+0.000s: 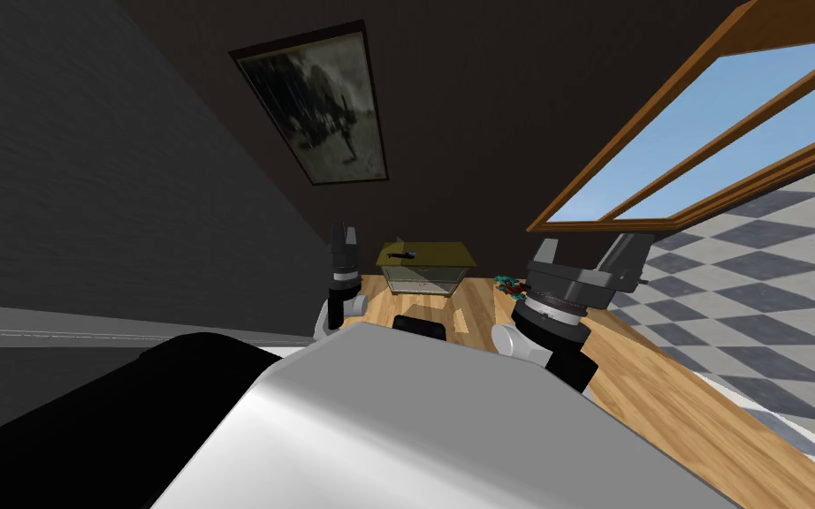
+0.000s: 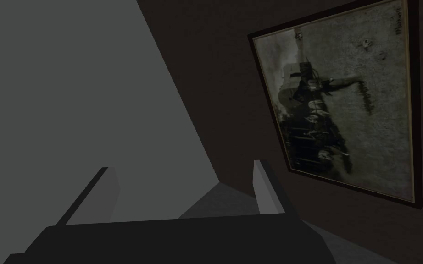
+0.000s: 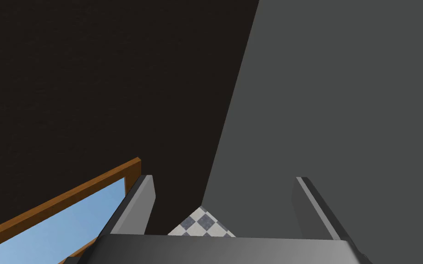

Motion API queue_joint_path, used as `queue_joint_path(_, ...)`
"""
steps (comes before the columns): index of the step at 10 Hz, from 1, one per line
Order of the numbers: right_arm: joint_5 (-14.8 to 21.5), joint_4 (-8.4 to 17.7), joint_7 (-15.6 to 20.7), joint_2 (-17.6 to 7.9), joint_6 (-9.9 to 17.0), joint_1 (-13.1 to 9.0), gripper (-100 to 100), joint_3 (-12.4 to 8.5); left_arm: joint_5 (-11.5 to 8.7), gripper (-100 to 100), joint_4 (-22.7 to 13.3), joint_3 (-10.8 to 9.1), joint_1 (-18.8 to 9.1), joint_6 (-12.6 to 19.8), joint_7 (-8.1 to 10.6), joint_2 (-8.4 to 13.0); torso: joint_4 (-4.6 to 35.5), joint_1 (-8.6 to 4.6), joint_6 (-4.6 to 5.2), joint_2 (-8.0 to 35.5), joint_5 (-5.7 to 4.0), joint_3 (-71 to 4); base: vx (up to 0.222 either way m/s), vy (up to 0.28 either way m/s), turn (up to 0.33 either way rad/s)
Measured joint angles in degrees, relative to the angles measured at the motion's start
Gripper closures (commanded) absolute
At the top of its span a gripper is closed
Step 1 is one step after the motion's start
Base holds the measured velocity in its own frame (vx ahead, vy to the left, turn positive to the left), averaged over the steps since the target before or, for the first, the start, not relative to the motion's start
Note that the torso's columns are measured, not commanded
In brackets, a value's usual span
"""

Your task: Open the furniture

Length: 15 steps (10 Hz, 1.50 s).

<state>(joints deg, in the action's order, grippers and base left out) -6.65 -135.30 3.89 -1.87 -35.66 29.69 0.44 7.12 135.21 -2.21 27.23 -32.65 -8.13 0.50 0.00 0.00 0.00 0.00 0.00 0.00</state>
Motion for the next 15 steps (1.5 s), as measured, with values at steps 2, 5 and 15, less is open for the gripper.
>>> queue_joint_path(2, 0.00, 0.00, 0.00, 0.00, 0.00, 0.00, 0, 0.00, 0.00, 0, 0.00, 0.00, 0.00, 0.00, 0.00, 0.00, 6.00, 0.00, 0.00, 5.97, 0.00, -12.00, 0.000, 0.000, 0.000)
queue_joint_path(5, 0.00, -0.01, 0.00, 0.00, 0.00, 0.00, 0, 0.00, 0.00, 0, 0.01, 0.00, 0.00, 0.00, 0.00, 0.00, 18.46, 0.00, 0.00, 18.45, 0.00, -36.92, 0.000, 0.000, 0.000)
queue_joint_path(15, 0.00, 0.01, 0.00, 0.01, 0.00, 0.01, 0, 0.00, -0.06, -100, -5.53, -0.42, -1.06, -2.15, -0.24, 5.62, 42.27, -0.03, 0.00, 42.26, -0.01, -84.58, 0.024, -0.023, 0.004)
